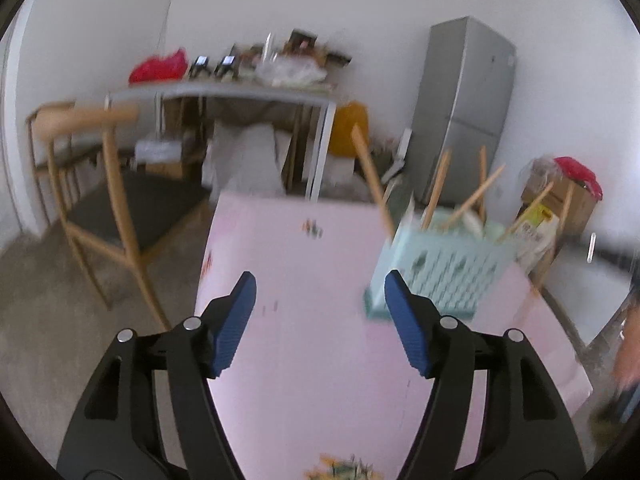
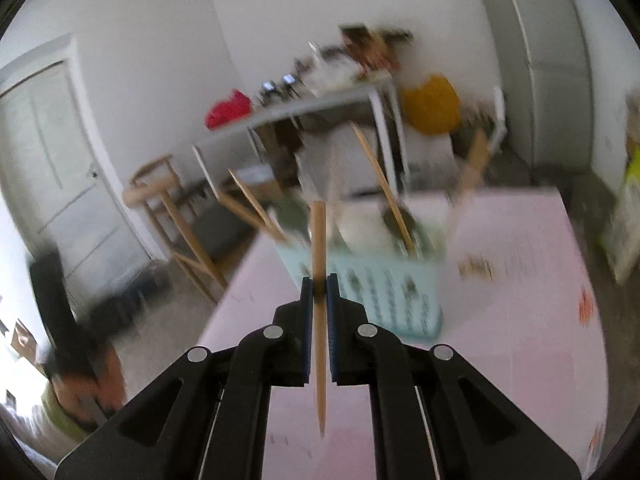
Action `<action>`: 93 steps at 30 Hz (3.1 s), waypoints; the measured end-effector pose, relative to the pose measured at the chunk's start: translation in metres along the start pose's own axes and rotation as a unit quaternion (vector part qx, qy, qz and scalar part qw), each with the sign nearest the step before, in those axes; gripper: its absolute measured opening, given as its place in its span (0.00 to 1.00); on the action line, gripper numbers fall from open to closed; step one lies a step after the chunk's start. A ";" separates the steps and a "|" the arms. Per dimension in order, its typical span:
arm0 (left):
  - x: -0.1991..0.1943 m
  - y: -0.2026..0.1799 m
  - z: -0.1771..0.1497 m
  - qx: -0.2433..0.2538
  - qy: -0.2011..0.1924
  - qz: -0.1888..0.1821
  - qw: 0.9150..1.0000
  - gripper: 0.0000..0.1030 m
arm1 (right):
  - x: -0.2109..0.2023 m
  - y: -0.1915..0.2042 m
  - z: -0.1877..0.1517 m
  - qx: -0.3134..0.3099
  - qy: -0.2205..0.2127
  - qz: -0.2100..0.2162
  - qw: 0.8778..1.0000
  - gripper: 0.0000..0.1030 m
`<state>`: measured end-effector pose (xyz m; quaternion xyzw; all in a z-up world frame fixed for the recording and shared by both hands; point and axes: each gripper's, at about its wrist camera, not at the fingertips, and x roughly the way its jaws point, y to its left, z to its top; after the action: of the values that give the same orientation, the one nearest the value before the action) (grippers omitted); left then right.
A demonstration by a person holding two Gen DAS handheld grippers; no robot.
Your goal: Organize utensils
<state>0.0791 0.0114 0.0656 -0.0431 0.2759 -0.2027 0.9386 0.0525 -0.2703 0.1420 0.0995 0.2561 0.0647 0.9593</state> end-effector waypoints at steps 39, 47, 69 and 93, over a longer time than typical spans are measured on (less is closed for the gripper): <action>0.031 -0.006 -0.020 0.031 0.014 -0.025 0.999 0.66 | 0.000 -0.016 0.050 -0.047 -0.063 -0.055 0.995 0.43; 0.082 -0.062 -0.007 0.133 0.020 -0.086 0.987 0.73 | -0.018 -0.104 -0.018 0.109 -0.041 -0.045 0.992 0.56; 0.167 -0.112 0.007 0.174 0.067 -0.117 0.975 0.76 | 0.111 -0.136 -0.051 0.072 0.064 0.069 0.993 0.60; 0.100 -0.085 -0.021 0.112 0.086 -0.055 0.988 0.79 | 0.076 -0.078 -0.070 0.052 0.080 -0.005 0.995 0.60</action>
<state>0.1140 -0.1066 0.0139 0.0647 0.3284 -0.2860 0.8978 0.0881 -0.3215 0.0288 0.1421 0.3356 0.0539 0.9297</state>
